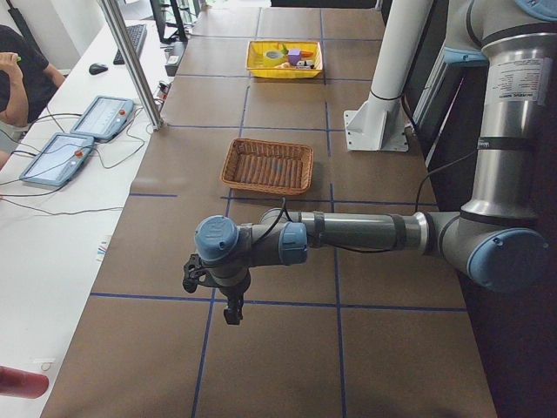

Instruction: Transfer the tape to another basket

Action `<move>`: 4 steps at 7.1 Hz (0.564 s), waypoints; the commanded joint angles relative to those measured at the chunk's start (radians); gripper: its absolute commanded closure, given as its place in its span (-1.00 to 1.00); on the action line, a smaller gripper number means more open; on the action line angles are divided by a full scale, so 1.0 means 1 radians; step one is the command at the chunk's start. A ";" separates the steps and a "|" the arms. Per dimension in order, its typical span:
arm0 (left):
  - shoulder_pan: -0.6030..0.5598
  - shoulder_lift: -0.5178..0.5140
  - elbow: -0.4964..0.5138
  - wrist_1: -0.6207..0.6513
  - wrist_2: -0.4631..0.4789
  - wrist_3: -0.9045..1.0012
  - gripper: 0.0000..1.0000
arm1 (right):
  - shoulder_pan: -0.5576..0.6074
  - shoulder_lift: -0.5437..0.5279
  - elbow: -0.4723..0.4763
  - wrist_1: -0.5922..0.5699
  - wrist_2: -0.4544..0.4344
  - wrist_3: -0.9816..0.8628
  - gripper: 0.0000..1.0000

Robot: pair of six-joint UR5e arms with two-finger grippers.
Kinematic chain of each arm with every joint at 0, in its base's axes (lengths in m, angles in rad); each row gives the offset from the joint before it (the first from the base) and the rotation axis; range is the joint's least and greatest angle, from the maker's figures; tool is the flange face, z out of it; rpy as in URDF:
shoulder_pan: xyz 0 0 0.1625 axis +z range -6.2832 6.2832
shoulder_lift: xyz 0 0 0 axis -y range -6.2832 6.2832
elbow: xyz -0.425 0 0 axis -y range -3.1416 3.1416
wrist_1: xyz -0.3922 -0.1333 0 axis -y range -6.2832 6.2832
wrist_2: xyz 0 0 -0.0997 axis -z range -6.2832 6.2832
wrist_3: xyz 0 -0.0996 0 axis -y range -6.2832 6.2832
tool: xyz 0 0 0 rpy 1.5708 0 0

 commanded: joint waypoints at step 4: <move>0.000 0.003 -0.025 0.000 -0.002 -0.002 -1.00 | -0.301 0.073 0.000 0.167 -0.113 0.394 -1.00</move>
